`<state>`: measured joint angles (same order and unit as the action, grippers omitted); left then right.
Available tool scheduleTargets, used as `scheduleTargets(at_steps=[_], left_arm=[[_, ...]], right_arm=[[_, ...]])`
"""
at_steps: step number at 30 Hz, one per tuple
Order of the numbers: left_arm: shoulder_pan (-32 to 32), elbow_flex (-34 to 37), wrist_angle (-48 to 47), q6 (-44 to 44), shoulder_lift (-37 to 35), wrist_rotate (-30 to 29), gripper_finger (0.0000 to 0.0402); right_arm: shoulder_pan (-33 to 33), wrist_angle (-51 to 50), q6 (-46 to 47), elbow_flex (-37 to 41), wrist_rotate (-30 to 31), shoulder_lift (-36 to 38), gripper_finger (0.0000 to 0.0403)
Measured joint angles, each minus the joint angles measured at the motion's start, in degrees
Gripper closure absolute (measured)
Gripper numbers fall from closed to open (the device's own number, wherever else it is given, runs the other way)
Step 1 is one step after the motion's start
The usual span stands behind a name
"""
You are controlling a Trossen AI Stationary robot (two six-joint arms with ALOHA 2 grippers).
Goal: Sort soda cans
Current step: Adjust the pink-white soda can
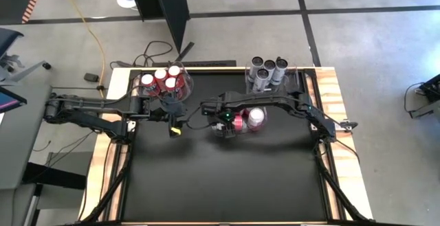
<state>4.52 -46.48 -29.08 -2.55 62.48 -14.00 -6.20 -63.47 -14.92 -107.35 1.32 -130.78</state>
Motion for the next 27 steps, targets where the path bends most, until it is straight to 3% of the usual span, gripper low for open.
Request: scheduleTargets(at_steps=[7, 19, 27], left_arm=[[0.0, 0.0, 0.0, 0.0, 0.0, 0.0, 0.0182], [0.0, 0.0, 0.0, 0.0, 0.0, 0.0, 0.0182], [0.0, 0.0, 0.0, 0.0, 0.0, -0.1, 0.0182]], right_arm=[[0.1, -1.0, 0.1, -1.6, 0.0, -0.1, 0.0162], [0.2, -7.9, -0.1, -12.4, 1.2, -0.9, 0.0163], [0.2, -10.0, 4.7, -15.5, 1.9, -0.1, 0.0163]])
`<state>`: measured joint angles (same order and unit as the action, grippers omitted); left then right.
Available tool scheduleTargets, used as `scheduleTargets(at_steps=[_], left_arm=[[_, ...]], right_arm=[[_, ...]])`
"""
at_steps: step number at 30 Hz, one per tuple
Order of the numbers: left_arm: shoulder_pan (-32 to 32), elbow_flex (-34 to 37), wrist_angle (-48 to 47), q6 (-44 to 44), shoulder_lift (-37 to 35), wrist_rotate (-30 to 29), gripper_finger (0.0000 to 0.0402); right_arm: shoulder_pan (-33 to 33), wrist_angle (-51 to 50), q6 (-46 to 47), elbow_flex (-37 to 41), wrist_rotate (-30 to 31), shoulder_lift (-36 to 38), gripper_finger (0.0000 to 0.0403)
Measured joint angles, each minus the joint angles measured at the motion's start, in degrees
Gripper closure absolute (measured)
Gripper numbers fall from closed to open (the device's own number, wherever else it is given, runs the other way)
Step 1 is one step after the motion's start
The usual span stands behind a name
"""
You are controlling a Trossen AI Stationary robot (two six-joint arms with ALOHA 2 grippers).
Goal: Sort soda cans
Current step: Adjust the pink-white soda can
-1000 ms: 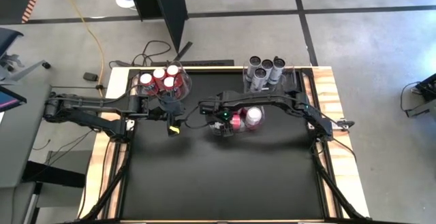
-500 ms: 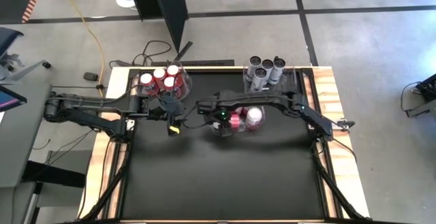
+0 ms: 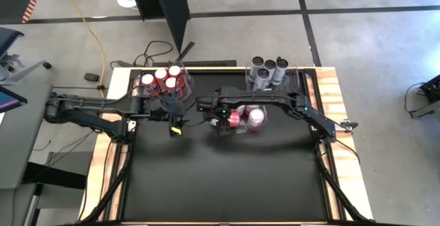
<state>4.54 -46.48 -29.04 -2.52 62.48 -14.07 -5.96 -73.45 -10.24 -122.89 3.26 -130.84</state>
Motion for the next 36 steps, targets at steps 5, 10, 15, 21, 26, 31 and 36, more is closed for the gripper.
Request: scheduleTargets(at_steps=[5, 10, 15, 21, 26, 31, 36], left_arm=[[0.0, 0.0, 0.3, -0.2, 0.0, -0.1, 0.0182], [0.0, 0.0, 0.6, -0.2, 0.0, -0.1, 0.0182], [0.0, 0.0, 0.5, -0.4, 0.0, -0.1, 0.0182], [0.0, 0.0, 3.8, -1.6, 0.0, 0.0, 0.0182], [-0.1, 0.0, 7.3, -5.0, 0.0, 0.1, 0.0182], [-0.1, 0.0, 13.0, -9.7, 0.0, 2.2, 0.0182], [1.0, 0.0, 20.2, -14.0, -0.7, 6.7, 0.0182]], right_arm=[[0.4, -0.1, 2.3, -0.2, 2.4, 1.9, 0.0163], [0.5, -0.9, 4.7, -0.2, 4.2, 4.2, 0.0163], [0.7, 0.3, 7.2, -0.3, 6.3, 7.9, 0.0163], [1.3, 1.7, 10.5, -0.3, 8.1, 11.2, 0.0167], [2.8, 2.8, 11.7, -0.2, 10.5, 12.4, 0.0167], [5.2, 4.7, 12.4, 1.7, 13.5, 13.9, 0.0167], [8.4, 5.8, 13.6, 3.2, 17.1, 15.6, 0.0168]])
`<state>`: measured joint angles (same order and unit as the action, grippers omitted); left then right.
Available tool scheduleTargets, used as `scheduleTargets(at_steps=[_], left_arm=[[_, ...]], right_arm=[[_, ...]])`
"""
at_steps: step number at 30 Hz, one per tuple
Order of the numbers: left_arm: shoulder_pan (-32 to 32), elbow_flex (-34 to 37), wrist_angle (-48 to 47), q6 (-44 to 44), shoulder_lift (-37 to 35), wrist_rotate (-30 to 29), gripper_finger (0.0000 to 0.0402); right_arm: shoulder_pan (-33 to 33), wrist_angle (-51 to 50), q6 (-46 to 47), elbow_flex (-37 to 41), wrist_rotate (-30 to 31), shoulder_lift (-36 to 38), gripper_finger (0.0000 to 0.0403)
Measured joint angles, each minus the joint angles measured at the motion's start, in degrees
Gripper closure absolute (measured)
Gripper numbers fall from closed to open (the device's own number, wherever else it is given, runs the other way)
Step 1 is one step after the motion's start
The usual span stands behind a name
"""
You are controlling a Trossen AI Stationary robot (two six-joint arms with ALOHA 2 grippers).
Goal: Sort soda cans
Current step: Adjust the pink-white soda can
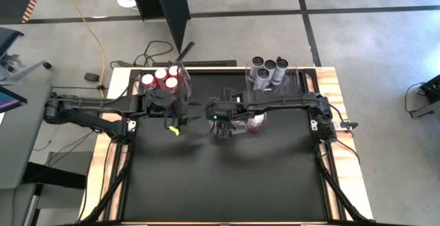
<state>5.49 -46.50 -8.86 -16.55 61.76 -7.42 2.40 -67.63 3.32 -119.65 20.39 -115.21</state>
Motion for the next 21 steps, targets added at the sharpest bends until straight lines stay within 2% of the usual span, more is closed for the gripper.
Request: scheduleTargets(at_steps=[7, 16, 21], left_arm=[[1.9, -0.2, 4.7, -2.0, 0.6, 10.3, 0.0162], [1.8, -8.8, -5.3, -4.2, 8.6, 13.1, 0.0071], [1.9, -13.1, -7.6, -5.2, 13.0, 12.7, 0.0055]], right_arm=[[3.2, 1.9, 1.0, 3.1, 3.5, 0.6, 0.0168], [4.3, 3.8, 0.9, 3.4, 4.7, 0.6, 0.0168], [4.9, 2.4, 0.7, 3.4, 5.3, 0.6, 0.0168]])
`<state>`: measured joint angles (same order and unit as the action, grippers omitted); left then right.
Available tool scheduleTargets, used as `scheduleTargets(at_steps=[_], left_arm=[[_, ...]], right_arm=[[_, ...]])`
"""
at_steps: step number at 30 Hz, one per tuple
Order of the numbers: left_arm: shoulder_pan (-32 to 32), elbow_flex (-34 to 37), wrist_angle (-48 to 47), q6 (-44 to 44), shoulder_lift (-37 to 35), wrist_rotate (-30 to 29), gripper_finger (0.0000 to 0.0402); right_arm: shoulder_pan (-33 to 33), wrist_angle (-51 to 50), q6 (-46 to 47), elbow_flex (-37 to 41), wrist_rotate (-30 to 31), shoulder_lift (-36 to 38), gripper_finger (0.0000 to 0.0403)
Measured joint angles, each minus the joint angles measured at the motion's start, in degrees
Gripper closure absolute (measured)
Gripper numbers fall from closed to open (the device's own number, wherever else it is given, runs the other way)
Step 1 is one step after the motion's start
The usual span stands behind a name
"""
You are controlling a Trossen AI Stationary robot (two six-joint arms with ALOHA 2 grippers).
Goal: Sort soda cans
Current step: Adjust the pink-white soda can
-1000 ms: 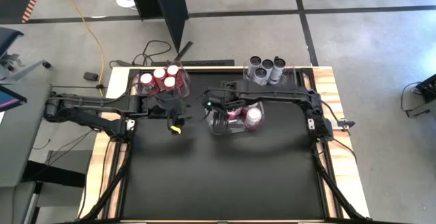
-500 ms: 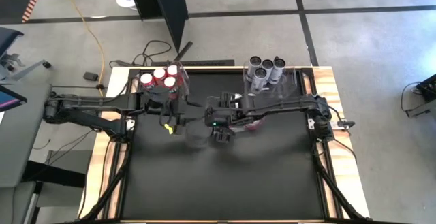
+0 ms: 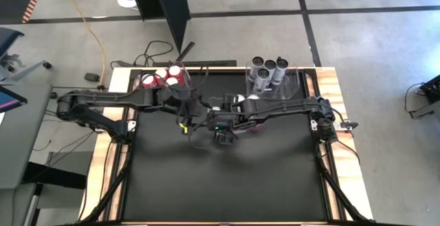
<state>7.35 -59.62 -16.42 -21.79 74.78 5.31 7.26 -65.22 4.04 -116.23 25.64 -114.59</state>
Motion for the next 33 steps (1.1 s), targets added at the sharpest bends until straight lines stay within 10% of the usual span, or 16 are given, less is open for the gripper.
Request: scheduleTargets(at_steps=[33], left_arm=[[0.8, -2.0, -3.6, 0.1, -0.8, 3.7, 0.0025]], right_arm=[[0.8, 0.5, -1.2, -0.2, 1.4, -0.1, 0.0171]])
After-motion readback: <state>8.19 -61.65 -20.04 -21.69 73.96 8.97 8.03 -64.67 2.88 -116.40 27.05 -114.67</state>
